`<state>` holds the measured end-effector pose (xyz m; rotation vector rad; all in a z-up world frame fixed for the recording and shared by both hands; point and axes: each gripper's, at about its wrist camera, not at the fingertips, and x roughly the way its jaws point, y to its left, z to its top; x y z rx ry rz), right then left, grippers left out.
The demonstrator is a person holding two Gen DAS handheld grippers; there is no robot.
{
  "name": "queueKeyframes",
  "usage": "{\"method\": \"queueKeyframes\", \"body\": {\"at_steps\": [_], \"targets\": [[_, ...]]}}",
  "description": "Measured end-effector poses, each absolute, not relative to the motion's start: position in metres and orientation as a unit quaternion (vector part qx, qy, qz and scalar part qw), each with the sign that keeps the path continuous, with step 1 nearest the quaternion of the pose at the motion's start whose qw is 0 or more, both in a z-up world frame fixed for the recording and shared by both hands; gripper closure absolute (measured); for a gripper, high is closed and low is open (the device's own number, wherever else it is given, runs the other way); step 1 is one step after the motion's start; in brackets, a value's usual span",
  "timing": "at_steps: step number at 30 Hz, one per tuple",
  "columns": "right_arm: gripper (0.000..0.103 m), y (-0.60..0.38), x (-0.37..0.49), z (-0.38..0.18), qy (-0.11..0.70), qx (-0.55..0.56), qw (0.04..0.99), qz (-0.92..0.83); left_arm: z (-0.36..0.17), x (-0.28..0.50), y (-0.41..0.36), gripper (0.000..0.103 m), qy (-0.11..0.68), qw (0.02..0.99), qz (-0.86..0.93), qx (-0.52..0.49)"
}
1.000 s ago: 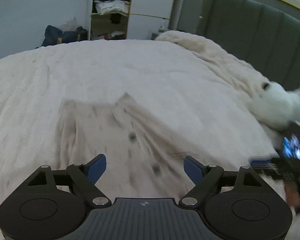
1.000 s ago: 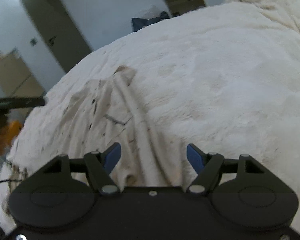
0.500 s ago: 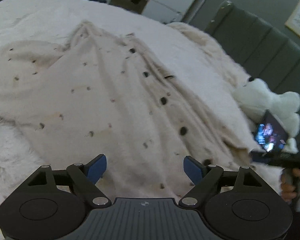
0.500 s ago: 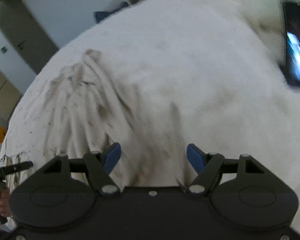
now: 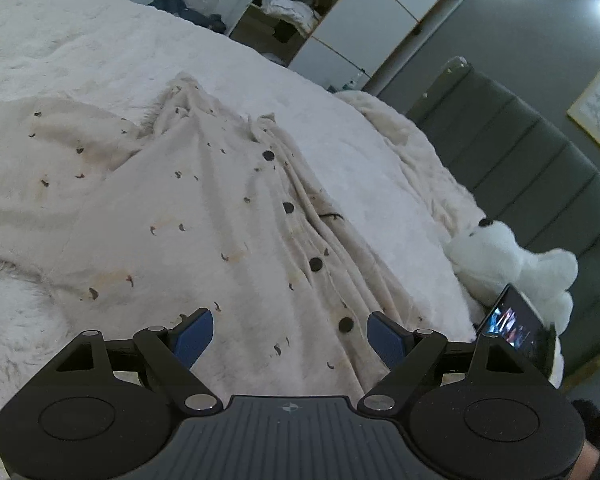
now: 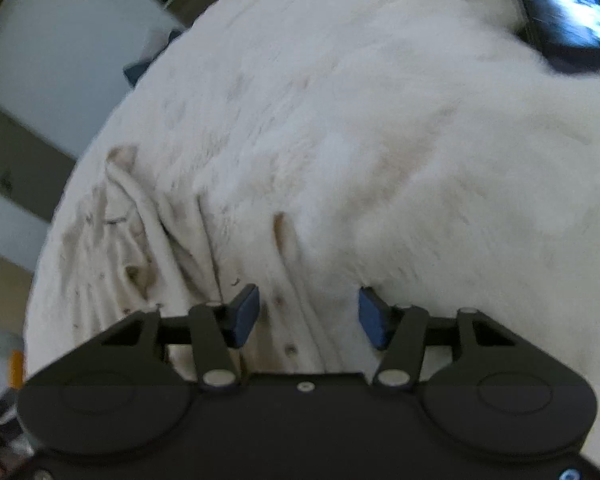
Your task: Fold clothes
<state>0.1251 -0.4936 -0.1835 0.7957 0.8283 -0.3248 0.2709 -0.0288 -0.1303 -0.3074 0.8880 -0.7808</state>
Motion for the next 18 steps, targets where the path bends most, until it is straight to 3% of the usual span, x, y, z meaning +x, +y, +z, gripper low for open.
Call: {"method": "queueKeyframes", "body": {"at_steps": [2,4,7,9,18], "targets": [[0.081,-0.479,0.151,-0.179,0.426,0.277,0.847,-0.157,-0.133,0.271,-0.035,0.023,0.420,0.817,-0.368,-0.141],[0.098,-0.474,0.161,-0.177,0.447,0.231,0.848,-0.166,-0.134,0.272,-0.041,0.023,0.420,0.818,-0.370,-0.135],[0.101,-0.466,0.192,-0.145,0.471,0.103,0.862,-0.158,-0.137,0.277,-0.053,0.023,0.421,0.819,-0.368,-0.127],[0.101,-0.462,0.230,-0.097,0.449,-0.053,0.878,-0.155,-0.138,0.279,-0.058,0.023,0.422,0.817,-0.371,-0.128],[0.102,-0.543,0.341,0.048,0.330,-0.207,0.885,-0.254,-0.149,0.292,-0.094,0.023,0.435,0.804,-0.390,-0.106]]}}
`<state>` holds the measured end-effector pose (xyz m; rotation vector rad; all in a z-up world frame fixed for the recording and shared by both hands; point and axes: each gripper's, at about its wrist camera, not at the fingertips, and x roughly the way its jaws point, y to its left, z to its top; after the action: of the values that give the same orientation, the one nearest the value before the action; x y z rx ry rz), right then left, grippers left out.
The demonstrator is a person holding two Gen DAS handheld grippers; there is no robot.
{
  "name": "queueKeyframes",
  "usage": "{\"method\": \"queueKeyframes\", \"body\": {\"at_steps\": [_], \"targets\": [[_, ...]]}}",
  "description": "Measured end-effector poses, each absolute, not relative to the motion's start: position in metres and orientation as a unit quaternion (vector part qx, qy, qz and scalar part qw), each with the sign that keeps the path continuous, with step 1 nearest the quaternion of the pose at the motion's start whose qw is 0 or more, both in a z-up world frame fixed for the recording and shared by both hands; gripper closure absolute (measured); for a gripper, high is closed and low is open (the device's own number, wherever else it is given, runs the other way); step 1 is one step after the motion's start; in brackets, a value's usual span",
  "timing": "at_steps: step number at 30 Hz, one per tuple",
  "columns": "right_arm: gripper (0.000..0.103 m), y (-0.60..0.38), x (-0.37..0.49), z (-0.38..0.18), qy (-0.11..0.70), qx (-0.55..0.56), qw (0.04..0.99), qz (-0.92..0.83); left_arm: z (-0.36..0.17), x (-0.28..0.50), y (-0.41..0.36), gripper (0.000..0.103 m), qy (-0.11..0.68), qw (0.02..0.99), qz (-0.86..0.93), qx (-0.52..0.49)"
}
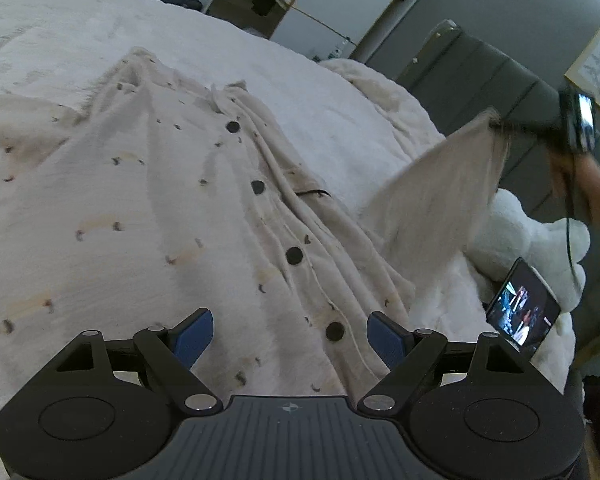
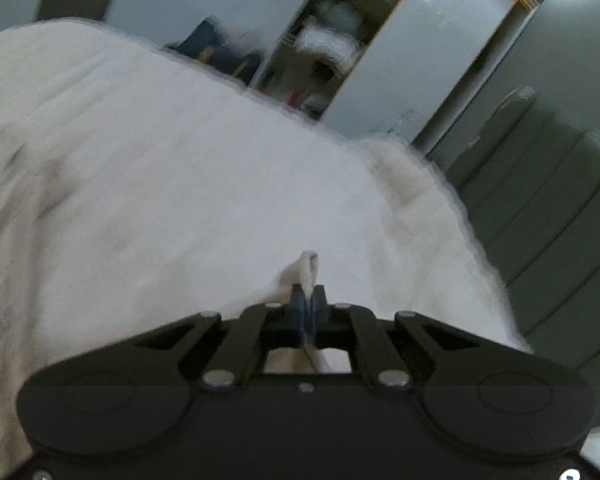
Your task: Fold clothes
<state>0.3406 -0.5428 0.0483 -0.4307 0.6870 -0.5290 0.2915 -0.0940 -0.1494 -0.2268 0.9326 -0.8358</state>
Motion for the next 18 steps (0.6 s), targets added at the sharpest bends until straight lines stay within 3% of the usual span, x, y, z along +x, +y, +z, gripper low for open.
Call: {"method": "queueKeyframes", "body": {"at_steps": [4,10,12,14,16,18], "targets": [[0.102,-0.600,0.378,0.033,0.343,-0.231,0.850,-0.326,-0.157,0.292,-0.106,0.023,0.446,0.796,-0.400,-0.088],[0.100,-0.663,0.397,-0.087,0.422,-0.306,0.773,-0.361,-0.168,0.291,-0.110,0.023,0.457,0.789,-0.405,-0.067],[0.083,-0.674,0.401,-0.124,0.461,-0.313,0.749,-0.359,-0.168,0.294,-0.110,0.023,0.459,0.788,-0.405,-0.069],[0.055,-0.680,0.402,-0.147,0.480,-0.316,0.733,-0.365,-0.170,0.298,-0.109,0.023,0.461,0.788,-0.402,-0.074],[0.049,-0.686,0.397,-0.155,0.473,-0.315,0.728,-0.383,-0.170,0.299,-0.107,0.023,0.461,0.789,-0.399,-0.075],[0.047,-0.689,0.383,-0.125,0.429,-0.243,0.763,-0.418,-0.169,0.300,-0.104,0.023,0.461,0.791,-0.396,-0.076]]}}
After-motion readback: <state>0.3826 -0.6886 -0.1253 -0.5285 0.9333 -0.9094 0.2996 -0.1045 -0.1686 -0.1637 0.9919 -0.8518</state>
